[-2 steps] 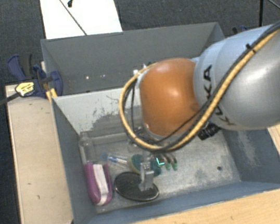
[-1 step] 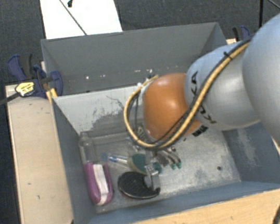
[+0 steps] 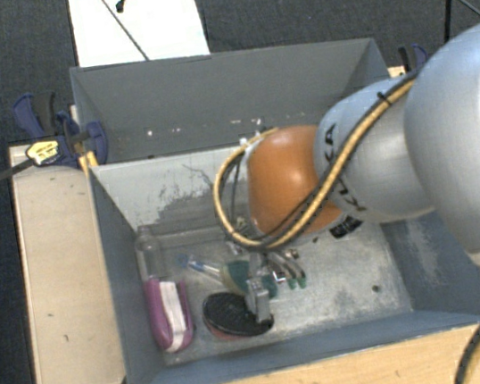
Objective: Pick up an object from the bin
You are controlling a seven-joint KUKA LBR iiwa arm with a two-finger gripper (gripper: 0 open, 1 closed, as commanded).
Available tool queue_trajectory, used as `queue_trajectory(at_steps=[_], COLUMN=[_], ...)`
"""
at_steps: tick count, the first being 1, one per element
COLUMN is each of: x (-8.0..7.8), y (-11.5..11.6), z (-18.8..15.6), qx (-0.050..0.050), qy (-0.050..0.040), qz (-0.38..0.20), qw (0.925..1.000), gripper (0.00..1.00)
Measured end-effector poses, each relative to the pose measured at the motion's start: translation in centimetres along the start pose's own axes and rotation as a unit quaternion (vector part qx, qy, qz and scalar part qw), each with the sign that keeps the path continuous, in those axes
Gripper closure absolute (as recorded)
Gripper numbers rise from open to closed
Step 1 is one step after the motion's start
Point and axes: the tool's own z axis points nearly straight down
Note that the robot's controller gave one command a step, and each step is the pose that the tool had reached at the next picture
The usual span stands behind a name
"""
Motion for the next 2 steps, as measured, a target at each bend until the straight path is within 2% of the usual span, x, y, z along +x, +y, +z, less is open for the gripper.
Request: queue_trajectory(at_steps=[1,2], x=[-0.1,3.8], y=[0.0,0.4], z=[-0.1,-0.8], qx=[0.000,0.001], qy=[-0.0014,-0.0379], qz=[0.003,-0.256], qw=[1.0000,0.9660], gripper=[1.00,1.00])
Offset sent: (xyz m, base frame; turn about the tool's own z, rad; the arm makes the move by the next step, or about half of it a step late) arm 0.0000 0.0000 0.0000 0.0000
